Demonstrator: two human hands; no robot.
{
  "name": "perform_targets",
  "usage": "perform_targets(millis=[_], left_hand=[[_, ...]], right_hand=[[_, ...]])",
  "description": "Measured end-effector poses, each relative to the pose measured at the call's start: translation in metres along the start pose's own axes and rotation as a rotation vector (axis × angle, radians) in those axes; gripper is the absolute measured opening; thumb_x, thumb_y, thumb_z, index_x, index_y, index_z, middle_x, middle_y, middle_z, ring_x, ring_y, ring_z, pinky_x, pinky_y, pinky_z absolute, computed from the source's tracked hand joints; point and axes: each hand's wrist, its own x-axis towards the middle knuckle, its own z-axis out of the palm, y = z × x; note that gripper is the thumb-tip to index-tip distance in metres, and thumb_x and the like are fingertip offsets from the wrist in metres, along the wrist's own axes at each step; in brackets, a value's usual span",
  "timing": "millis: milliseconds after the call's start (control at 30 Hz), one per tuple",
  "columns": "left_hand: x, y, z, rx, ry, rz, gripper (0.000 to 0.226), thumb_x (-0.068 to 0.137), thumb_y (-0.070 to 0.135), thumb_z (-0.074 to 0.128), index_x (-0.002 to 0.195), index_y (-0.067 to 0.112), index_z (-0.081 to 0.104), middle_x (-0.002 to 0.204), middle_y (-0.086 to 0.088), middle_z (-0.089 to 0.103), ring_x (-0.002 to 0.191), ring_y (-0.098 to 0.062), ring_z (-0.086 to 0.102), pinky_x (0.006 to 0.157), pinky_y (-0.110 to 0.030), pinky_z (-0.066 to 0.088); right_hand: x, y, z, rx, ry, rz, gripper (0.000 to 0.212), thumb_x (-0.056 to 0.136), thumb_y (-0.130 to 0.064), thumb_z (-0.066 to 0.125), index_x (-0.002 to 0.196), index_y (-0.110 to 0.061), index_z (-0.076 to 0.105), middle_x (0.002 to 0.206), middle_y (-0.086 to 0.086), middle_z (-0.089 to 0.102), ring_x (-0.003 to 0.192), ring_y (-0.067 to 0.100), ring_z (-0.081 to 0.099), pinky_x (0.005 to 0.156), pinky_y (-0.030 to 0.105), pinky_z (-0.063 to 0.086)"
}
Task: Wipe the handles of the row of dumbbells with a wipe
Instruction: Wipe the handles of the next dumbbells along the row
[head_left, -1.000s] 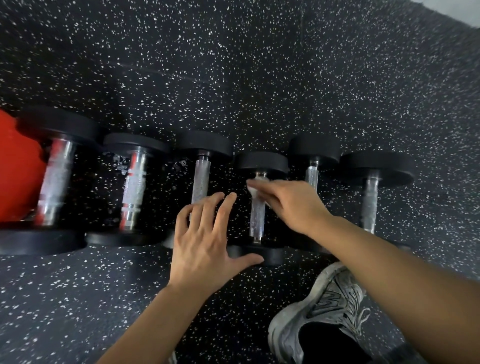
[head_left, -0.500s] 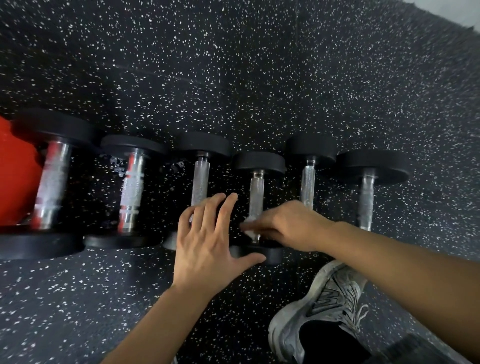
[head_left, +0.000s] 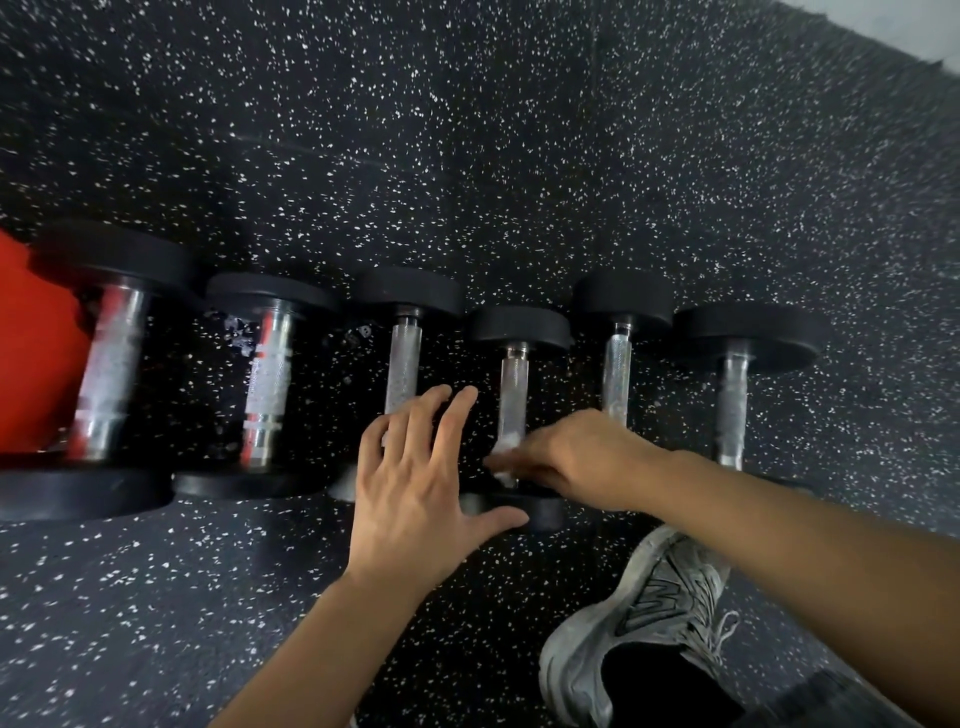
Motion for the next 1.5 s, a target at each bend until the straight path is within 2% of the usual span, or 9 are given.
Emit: perform_targets(millis=[233, 400, 567, 767, 867, 1133, 1200, 1333, 1500], left_hand=[[-0.001, -0.004, -0.003, -0.016, 0.033, 0.020, 0.122, 0.061, 0.087, 0.069, 0.158, 0.021, 0.034, 0.155, -0.004, 0.046, 0.139, -0.025, 0.047, 0.118, -0.042, 0.022], [0.000, -0.005, -0.003, -0.021, 0.018, 0.025, 0.123, 0.060, 0.086, 0.069, 0.159, 0.021, 0.032, 0.155, -0.004, 0.045, 0.139, -0.025, 0.047, 0.118, -0.040, 0.020], [0.000, -0.005, -0.002, -0.028, -0.003, 0.019, 0.123, 0.061, 0.086, 0.068, 0.160, 0.023, 0.030, 0.157, -0.003, 0.043, 0.141, -0.023, 0.046, 0.119, -0.042, 0.023], [-0.001, -0.005, -0.003, -0.016, -0.009, 0.017, 0.121, 0.064, 0.089, 0.063, 0.160, 0.025, 0.026, 0.158, 0.001, 0.041, 0.142, -0.019, 0.042, 0.119, -0.040, 0.021], [-0.001, -0.004, -0.003, -0.007, 0.000, 0.014, 0.122, 0.064, 0.089, 0.064, 0.160, 0.025, 0.026, 0.157, 0.001, 0.043, 0.141, -0.019, 0.043, 0.119, -0.040, 0.022], [0.001, 0.004, 0.001, 0.040, 0.001, 0.001, 0.123, 0.061, 0.092, 0.063, 0.158, 0.022, 0.033, 0.154, -0.001, 0.048, 0.140, -0.021, 0.044, 0.119, -0.041, 0.022], [0.001, 0.006, 0.001, 0.054, 0.002, 0.007, 0.123, 0.062, 0.093, 0.061, 0.157, 0.020, 0.035, 0.153, -0.001, 0.048, 0.140, -0.020, 0.044, 0.118, -0.040, 0.022], [0.002, 0.008, 0.000, 0.091, -0.018, -0.007, 0.124, 0.063, 0.098, 0.054, 0.158, 0.021, 0.033, 0.155, 0.001, 0.046, 0.141, -0.019, 0.042, 0.120, -0.040, 0.021], [0.002, 0.008, -0.001, 0.129, -0.042, -0.044, 0.127, 0.062, 0.103, 0.046, 0.159, 0.023, 0.030, 0.156, 0.002, 0.044, 0.141, -0.020, 0.040, 0.120, -0.044, 0.022]], right_hand=[[0.016, 0.013, -0.013, 0.224, 0.487, 0.262, 0.040, 0.104, -0.041, 0.047, 0.144, -0.046, 0.051, 0.122, -0.007, 0.075, 0.106, 0.016, 0.073, 0.088, 0.037, 0.059], [0.005, 0.004, -0.004, 0.184, 0.203, 0.140, 0.042, 0.103, -0.040, 0.048, 0.144, -0.050, 0.048, 0.138, -0.011, 0.066, 0.122, 0.014, 0.066, 0.102, 0.030, 0.052], [-0.001, -0.008, -0.003, -0.071, -0.074, -0.030, 0.049, 0.105, -0.033, 0.051, 0.149, -0.051, 0.040, 0.136, -0.014, 0.066, 0.114, 0.014, 0.067, 0.090, 0.027, 0.048], [0.016, 0.018, -0.015, 0.152, 0.405, 0.194, 0.042, 0.104, -0.041, 0.046, 0.145, -0.046, 0.049, 0.124, -0.010, 0.073, 0.107, 0.014, 0.071, 0.091, 0.032, 0.057], [0.019, 0.019, -0.013, 0.105, 0.354, 0.188, 0.046, 0.101, -0.050, 0.036, 0.144, -0.048, 0.049, 0.128, -0.007, 0.072, 0.112, 0.019, 0.071, 0.092, 0.031, 0.054], [-0.004, 0.005, 0.007, -0.030, -0.004, -0.055, 0.046, 0.103, -0.034, 0.053, 0.146, -0.050, 0.047, 0.138, -0.016, 0.065, 0.118, 0.012, 0.067, 0.097, 0.032, 0.053], [-0.003, 0.006, -0.001, -0.012, 0.023, -0.079, 0.043, 0.104, -0.038, 0.050, 0.146, -0.048, 0.048, 0.135, -0.014, 0.067, 0.112, 0.011, 0.068, 0.096, 0.033, 0.053], [0.007, 0.023, -0.008, 0.155, 0.398, 0.144, 0.042, 0.104, -0.046, 0.044, 0.146, -0.048, 0.047, 0.126, -0.011, 0.073, 0.105, 0.012, 0.072, 0.089, 0.027, 0.055], [0.010, 0.028, -0.003, 0.084, 0.270, 0.106, 0.041, 0.104, -0.050, 0.038, 0.145, -0.054, 0.044, 0.137, -0.012, 0.067, 0.115, 0.015, 0.069, 0.093, 0.033, 0.056]])
